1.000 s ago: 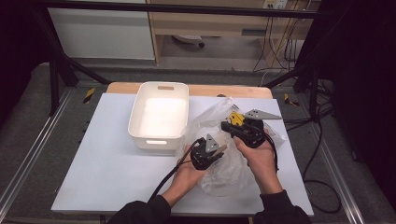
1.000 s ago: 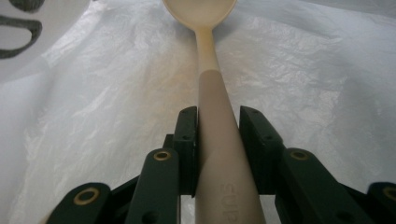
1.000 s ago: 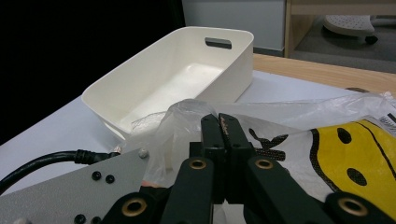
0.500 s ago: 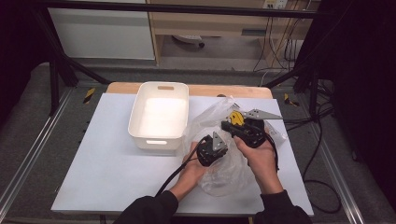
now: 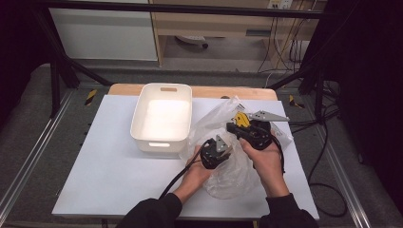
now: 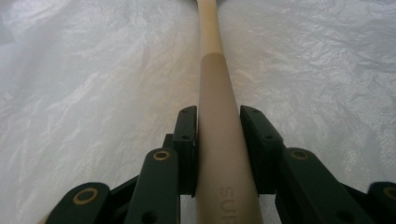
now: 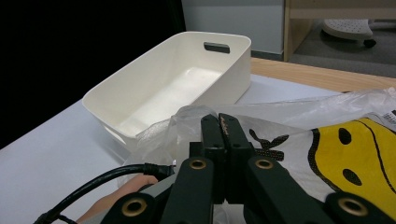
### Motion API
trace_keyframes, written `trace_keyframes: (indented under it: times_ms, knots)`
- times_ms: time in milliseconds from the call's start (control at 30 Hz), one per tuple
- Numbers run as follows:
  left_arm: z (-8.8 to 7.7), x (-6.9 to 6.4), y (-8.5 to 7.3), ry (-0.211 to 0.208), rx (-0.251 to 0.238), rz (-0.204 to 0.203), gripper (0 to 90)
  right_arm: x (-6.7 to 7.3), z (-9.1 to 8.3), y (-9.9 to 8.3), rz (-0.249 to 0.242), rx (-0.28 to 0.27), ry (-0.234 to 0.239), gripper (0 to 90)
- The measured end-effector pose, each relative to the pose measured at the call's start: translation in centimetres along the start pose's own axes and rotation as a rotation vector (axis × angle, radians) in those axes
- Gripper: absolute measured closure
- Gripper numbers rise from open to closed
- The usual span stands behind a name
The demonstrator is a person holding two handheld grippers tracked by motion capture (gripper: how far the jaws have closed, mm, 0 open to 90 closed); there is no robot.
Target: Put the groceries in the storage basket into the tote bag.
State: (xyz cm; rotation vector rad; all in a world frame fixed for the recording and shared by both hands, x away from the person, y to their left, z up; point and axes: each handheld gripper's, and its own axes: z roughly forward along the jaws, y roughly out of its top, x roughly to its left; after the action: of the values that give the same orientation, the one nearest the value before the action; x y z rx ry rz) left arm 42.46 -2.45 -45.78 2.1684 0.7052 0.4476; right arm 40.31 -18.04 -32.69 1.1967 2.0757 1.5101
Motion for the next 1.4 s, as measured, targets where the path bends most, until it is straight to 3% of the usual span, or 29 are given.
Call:
trace_keyframes:
  times_ms: [100, 167, 233, 267, 400, 433, 567, 700, 867, 1000, 1267, 1400]
  knots:
    - [0.1, 0.0, 0.0, -0.006, 0.006, -0.003, 68.5, -0.1, -0.1, 0.0, 0.002, -0.003, 0.0, 90.0]
    - [0.2, -0.1, 0.0, -0.043, 0.009, -0.02, 68.4, -0.1, -0.2, 0.1, 0.003, -0.006, 0.0, 90.0]
    - [0.2, 0.0, 0.0, -0.032, 0.01, -0.016, 68.5, -0.2, -0.2, 0.1, 0.004, -0.008, -0.002, 90.0]
    - [0.1, 0.1, 0.1, 0.001, 0.01, 0.0, 68.5, -0.2, -0.3, 0.1, 0.006, -0.009, -0.001, 90.0]
    - [0.1, 0.1, 0.3, 0.004, -0.006, 0.001, 68.6, -0.2, -0.3, 0.1, 0.005, -0.01, -0.001, 90.0]
    - [0.1, 0.2, 0.4, -0.016, -0.007, 0.009, 68.5, -0.2, -0.3, 0.1, 0.003, -0.01, 0.0, 90.0]
    - [0.4, 0.2, 0.5, -0.02, -0.003, -0.006, 68.5, -0.2, -0.2, 0.1, 0.005, -0.007, 0.0, 90.0]
    - [0.8, 0.4, 0.4, -0.047, 0.012, -0.05, 68.0, -0.2, -0.2, 0.0, 0.003, -0.004, 0.003, 90.0]
    - [0.0, 0.1, 0.1, -0.066, 0.039, -0.048, 52.5, -0.2, -0.1, 0.0, 0.0, 0.002, 0.007, 90.0]
    - [-1.9, -0.2, -0.6, -0.044, 0.005, -0.034, 50.8, -0.4, -0.1, -0.1, 0.003, 0.009, 0.005, 90.0]
    - [-6.2, -0.3, -1.2, -0.063, -0.048, -0.032, 49.3, -0.4, 0.6, -0.7, 0.003, 0.036, -0.001, 90.0]
    - [-8.4, -0.8, -1.5, -0.068, -0.047, -0.018, 48.9, -0.3, 0.7, -1.0, 0.007, 0.046, -0.006, 90.0]
